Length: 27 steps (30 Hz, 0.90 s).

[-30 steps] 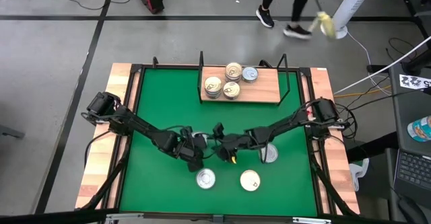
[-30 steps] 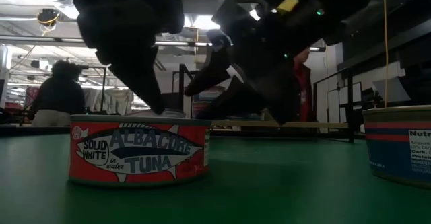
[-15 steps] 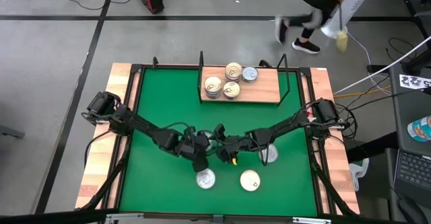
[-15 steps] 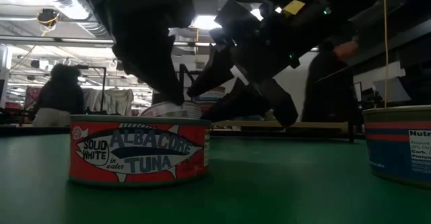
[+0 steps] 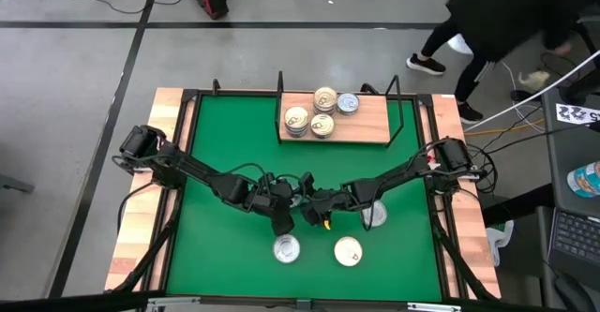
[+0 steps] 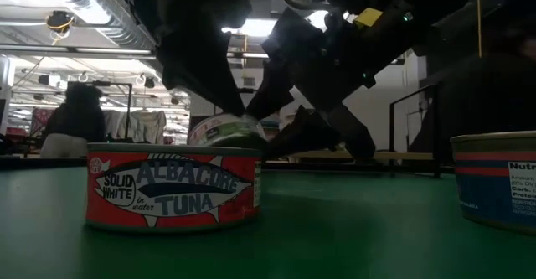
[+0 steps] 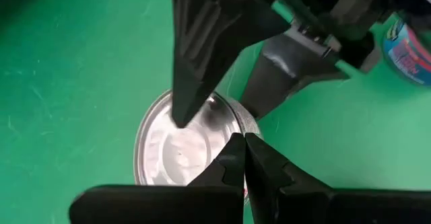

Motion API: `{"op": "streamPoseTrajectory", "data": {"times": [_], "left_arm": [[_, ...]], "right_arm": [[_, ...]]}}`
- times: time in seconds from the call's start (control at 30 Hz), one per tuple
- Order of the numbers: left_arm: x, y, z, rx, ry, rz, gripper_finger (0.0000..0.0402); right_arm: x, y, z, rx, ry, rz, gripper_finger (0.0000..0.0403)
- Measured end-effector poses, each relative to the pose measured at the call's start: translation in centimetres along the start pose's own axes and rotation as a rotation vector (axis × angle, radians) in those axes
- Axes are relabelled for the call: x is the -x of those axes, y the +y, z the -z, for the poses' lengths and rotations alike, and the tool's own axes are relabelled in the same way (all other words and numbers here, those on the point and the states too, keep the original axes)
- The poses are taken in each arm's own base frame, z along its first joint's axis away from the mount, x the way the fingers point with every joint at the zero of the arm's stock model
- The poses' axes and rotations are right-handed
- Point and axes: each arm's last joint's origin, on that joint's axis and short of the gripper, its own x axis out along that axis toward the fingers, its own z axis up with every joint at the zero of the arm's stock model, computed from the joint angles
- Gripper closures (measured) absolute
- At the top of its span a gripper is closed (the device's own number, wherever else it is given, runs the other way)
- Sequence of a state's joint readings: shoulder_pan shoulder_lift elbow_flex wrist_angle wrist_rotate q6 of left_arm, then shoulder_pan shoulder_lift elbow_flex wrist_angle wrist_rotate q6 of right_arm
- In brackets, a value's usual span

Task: Stack canned seafood by type on shelf
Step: Put the green tuna can on the shelf aligned with the blue tuna can

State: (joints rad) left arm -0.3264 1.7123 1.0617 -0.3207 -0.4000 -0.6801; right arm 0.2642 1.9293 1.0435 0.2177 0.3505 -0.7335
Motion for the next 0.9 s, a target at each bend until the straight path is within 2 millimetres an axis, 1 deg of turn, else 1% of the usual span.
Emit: {"op": "streamPoseTrajectory", "data": {"times": [0.13,0.43,0.5,0.6,0.83,0.9], "left_arm": [[0.0,-0.06,-0.09,0.005,-0.007,0.007,0.0401],[0.1,-0.17,-0.26,0.013,-0.02,0.023,0.0401],[0.1,-0.17,-0.27,0.013,-0.019,0.024,0.0401],[0.1,-0.17,-0.27,0.014,-0.019,0.025,0.0401],[0.11,-0.16,-0.29,0.014,-0.018,0.027,0.0398],[0.11,-0.16,-0.3,0.009,-0.019,0.027,0.0392]], "right_arm": [[0.0,-0.15,0.01,-0.004,0.022,0.038,0.0139],[-0.03,-0.22,0.09,-0.007,0.024,0.038,0.0139],[-0.03,-0.22,0.09,-0.008,0.024,0.038,0.0145],[-0.03,-0.19,0.11,-0.006,0.026,0.035,0.017],[-0.03,-0.01,0.21,0.002,0.034,0.018,0.0259],[0.0,0.02,0.24,0.003,0.037,0.015,0.0275]]}}
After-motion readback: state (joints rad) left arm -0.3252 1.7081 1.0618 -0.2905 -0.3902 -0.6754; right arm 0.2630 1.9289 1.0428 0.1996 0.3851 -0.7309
